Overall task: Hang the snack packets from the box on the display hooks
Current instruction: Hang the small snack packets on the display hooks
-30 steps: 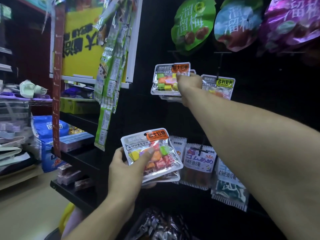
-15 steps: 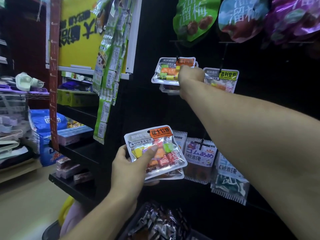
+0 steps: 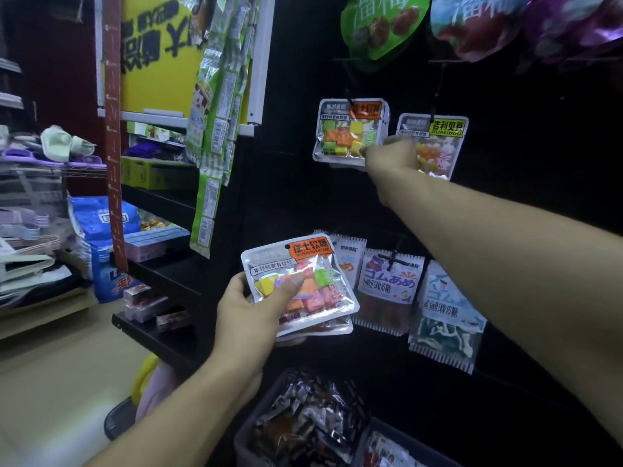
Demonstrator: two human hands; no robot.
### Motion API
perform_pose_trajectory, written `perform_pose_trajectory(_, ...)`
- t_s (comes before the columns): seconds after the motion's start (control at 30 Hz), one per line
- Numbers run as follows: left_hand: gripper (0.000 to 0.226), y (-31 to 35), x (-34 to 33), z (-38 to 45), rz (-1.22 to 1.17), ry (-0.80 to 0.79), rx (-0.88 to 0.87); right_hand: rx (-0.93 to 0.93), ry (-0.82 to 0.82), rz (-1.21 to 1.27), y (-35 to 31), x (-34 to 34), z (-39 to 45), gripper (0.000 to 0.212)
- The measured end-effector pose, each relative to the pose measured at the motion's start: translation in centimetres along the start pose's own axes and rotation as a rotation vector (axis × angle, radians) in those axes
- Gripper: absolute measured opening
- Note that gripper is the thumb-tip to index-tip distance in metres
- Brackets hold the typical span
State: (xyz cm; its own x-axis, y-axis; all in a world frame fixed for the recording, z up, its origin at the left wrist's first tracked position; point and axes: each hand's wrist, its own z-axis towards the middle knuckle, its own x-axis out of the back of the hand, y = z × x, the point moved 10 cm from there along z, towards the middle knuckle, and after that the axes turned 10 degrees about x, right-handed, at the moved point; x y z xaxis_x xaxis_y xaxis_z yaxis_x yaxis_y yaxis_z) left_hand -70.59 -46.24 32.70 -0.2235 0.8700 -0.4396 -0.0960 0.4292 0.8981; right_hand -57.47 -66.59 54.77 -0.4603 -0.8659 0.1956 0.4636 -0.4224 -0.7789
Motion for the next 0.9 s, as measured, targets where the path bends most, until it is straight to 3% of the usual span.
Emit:
perform_pose_trajectory(0.07,0.053,0.4,-0.6,-0.9,-0.020,0.003,-0.012,-0.008,-0.215,0.012,0.4,-0.9,-3.0,0.027)
perform_pose_trajectory(0.17,0.063,1.0,-1.4,-2.3,-0.067,0.005,-0.043,-0.065,-0.650,-0.118,2.0,-1.8,-11.1,0.058)
perform_pose_trajectory(0.23,0.066,1.1,-2.0,-3.2,-0.079,-0.002,-0.059,-0.120,-0.792,-0.095,2.8,-0.6,-15.3,0.061)
perform_pose_trajectory(0.3,0.067,1.0,-2.7,-4.1,-0.069,-0.003,-0.064,-0.139,-0.852,0.067,3.2,0.7,-18.4,0.044)
perform_pose_trajectory(0.4,0.061,0.4,-3.5,-5.1,-0.045,0.008,-0.038,-0.145,-0.749,0.179,4.6,2.9,-19.5,0.029)
perform_pose_trajectory(0.5,0.017,-0.6,-3.9,-5.5,-0.061,0.002,0.033,-0.187,-0.729,0.186,6.2,4.8,-19.6,0.034)
perform_pose_trajectory(0.53,0.013,-0.7,-3.7,-5.5,-0.064,0.010,0.045,-0.194,-0.703,0.185,6.6,5.5,-19.3,0.034)
perform_pose_trajectory(0.73,0.013,0.3,-2.4,-5.9,-0.051,0.016,0.012,-0.028,-0.180,0.177,5.2,12.5,-12.5,0.019)
perform_pose_trajectory(0.9,0.015,0.3,-2.7,-5.6,0.013,-0.020,0.011,0.077,-0.189,0.146,2.9,10.1,-9.2,0.014)
